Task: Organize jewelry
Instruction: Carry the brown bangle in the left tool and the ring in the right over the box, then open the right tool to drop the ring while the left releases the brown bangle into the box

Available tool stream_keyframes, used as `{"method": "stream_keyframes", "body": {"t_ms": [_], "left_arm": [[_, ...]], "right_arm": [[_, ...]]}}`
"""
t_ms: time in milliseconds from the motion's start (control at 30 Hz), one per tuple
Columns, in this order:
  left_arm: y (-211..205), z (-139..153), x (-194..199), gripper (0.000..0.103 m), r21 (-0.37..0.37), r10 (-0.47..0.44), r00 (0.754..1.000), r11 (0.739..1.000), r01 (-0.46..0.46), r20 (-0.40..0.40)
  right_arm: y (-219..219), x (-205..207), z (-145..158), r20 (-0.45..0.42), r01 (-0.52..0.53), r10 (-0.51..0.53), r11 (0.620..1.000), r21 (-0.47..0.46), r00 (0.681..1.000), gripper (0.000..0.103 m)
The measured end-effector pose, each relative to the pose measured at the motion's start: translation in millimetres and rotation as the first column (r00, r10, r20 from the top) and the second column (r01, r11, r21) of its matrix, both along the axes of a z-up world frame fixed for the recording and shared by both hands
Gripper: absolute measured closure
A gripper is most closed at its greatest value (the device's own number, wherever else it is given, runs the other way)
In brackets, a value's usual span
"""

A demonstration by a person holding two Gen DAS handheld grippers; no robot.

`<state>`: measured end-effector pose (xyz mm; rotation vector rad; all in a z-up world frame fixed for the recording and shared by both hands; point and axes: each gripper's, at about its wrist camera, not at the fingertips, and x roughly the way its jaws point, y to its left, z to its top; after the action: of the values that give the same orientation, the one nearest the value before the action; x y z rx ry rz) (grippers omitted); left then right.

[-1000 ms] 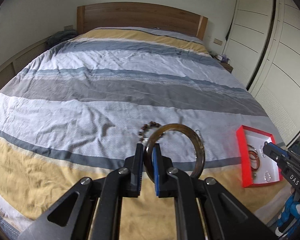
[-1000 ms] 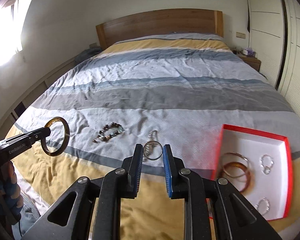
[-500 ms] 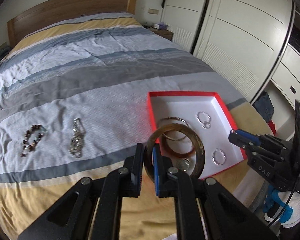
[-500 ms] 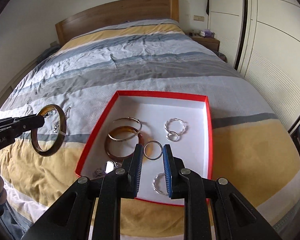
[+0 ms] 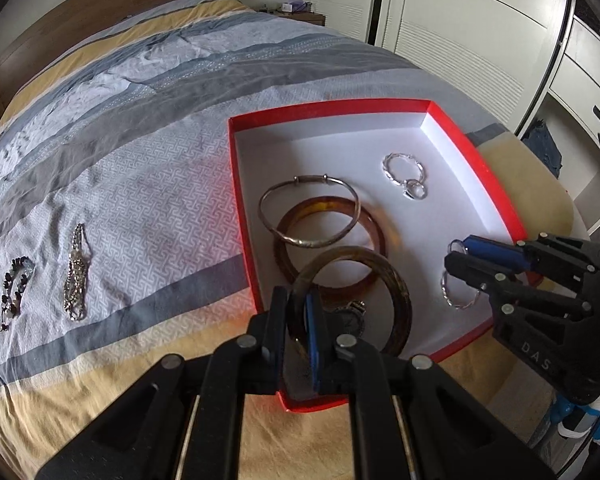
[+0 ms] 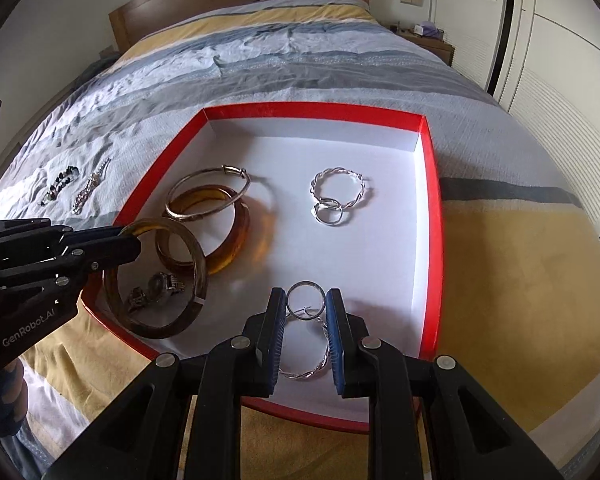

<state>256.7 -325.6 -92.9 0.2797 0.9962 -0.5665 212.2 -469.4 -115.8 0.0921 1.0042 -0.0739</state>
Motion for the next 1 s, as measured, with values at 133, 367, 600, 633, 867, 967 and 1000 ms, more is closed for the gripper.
{"method": "stream_keyframes", "body": {"t_ms": [133,367,600,633,867,967,1000], "left_arm": [[-7,-4,-2,0.095,0.025,-0.022,1.0,0.999,0.022,0.011],[-6,-10,1,0.093,-0.009,0.0,0.999,1.0,-0.001,-0.042],[8,16,-11,0.083,-0.067,0.02,0.999,0.997,-0.023,-0.038],[11,23,-15,0.083,-0.077,0.022,0.999,0.997,-0.024,-0.03],[56,80,-53,0.074,-0.117,0.074,0.995,0.991,-0.067,0.059],[89,102,-74,0.074,-0.137,0.129,0.988,0.984,-0.116,0.089],[100,109,-81,0.074,-0.142,0.145,0.984,0.981,-0.13,0.102]], "right_arm": [[2,2,-4,-0.035,-0.015,0.014,0.999,-0.032,0.999,0.083],[-1,-1,-3,-0.069,-0.004,0.001,0.999,-0.039,0.998,0.074],[-2,-26,25,-0.031,0.047,-0.048,0.998,-0.035,0.998,0.068],[-1,-32,30,-0.024,0.054,-0.055,0.998,-0.034,0.998,0.067],[22,-75,77,0.046,0.067,-0.066,0.998,-0.017,0.997,0.059],[40,-93,98,0.081,0.052,-0.051,0.999,-0.007,0.995,0.055],[47,-98,105,0.095,0.044,-0.044,0.999,-0.003,0.995,0.054]]}}
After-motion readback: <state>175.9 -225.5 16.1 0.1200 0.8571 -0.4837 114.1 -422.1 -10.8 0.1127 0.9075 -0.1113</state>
